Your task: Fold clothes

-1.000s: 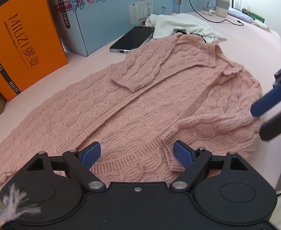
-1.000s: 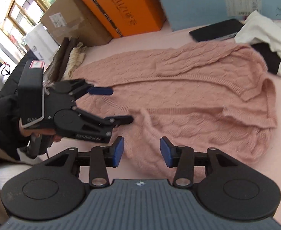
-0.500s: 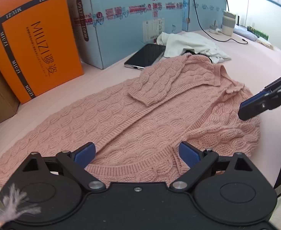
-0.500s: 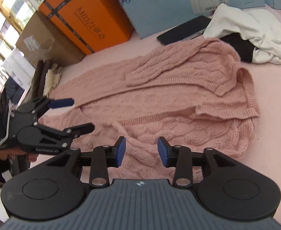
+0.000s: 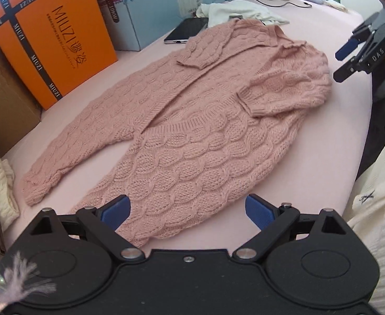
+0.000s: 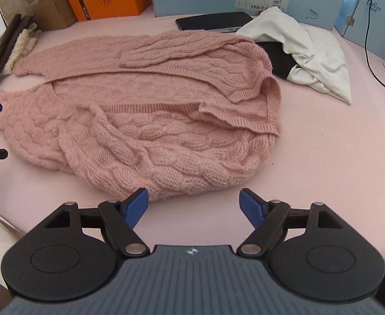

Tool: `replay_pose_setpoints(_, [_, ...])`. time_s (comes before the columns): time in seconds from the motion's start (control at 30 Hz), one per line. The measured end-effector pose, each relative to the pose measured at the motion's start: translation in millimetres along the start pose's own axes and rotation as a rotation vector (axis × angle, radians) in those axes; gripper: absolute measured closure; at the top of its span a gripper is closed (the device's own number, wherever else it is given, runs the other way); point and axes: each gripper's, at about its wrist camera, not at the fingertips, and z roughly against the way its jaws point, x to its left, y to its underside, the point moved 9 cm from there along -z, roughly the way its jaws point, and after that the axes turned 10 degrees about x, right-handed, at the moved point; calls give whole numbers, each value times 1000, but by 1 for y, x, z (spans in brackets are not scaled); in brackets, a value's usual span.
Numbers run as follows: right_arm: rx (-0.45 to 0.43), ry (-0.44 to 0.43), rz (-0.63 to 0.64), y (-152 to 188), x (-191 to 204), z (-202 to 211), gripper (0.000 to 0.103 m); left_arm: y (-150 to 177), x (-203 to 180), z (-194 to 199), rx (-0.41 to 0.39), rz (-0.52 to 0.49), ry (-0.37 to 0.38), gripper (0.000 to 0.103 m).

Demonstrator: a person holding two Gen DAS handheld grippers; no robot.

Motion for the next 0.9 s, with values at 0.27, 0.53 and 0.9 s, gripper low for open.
replay_pose_setpoints(0.27, [19, 106, 90, 6, 18, -15, 28, -25, -36, -17, -154, -174, -95, 2])
replay_pose_setpoints(0.53, [-49, 200, 168, 3, 35, -16, 21, -72, 1, -20, -198, 129, 26, 4])
replay_pose_setpoints(0.9, [-211, 323, 411, -20, 64, -23, 22, -78, 28, -33, -138, 401, 121, 3])
